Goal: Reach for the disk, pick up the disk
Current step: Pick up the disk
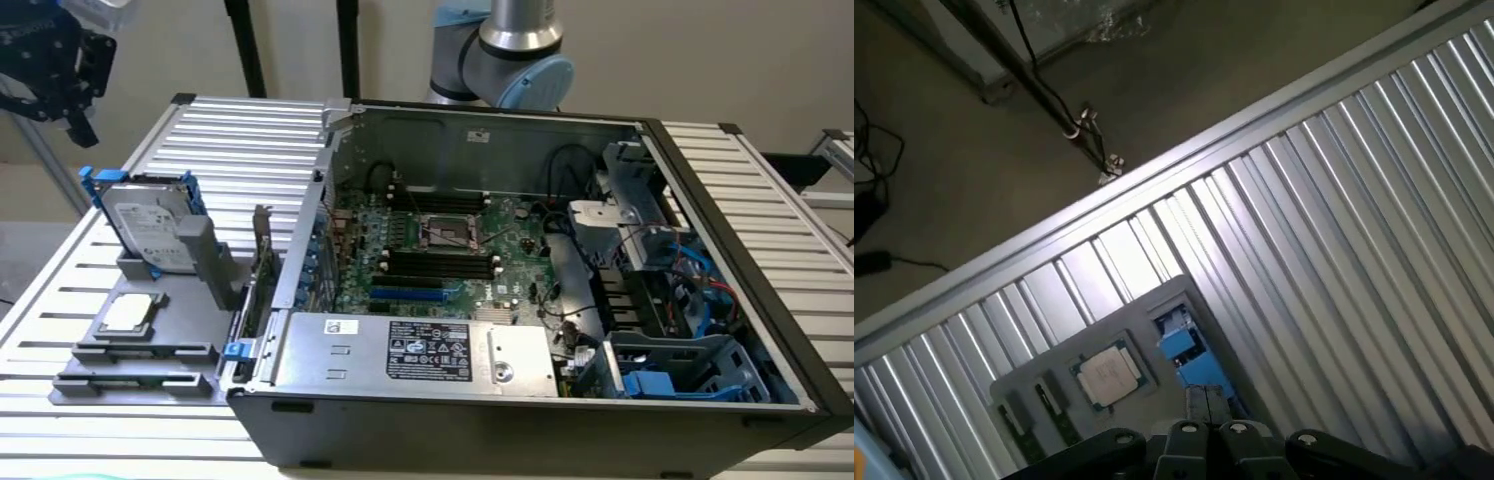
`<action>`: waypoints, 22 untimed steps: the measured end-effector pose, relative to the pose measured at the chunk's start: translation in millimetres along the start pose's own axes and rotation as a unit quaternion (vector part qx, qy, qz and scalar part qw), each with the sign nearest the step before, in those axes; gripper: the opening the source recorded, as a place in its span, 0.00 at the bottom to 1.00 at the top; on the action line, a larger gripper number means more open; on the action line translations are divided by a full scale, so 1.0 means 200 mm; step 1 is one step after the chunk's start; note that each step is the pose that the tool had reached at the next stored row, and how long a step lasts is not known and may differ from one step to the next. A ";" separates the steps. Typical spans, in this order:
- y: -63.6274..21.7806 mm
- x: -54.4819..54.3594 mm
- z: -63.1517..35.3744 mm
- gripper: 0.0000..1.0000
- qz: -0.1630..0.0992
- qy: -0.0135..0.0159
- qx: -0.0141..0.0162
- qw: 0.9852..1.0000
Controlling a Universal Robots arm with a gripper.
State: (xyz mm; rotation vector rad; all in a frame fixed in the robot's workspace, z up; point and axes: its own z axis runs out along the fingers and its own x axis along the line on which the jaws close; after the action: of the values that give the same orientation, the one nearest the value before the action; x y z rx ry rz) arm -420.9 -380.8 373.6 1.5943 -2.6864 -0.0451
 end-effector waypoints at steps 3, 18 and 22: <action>-0.003 0.00 0.000 0.11 -0.021 0.000 0.000 1.000; -0.011 -0.01 0.009 0.11 -0.140 0.004 -0.001 0.990; -0.016 -0.01 0.009 0.11 -0.165 0.004 -0.001 0.986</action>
State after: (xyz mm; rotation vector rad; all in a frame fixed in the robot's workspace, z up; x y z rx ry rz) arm -417.4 -380.8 371.6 2.0141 -2.3839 -0.0442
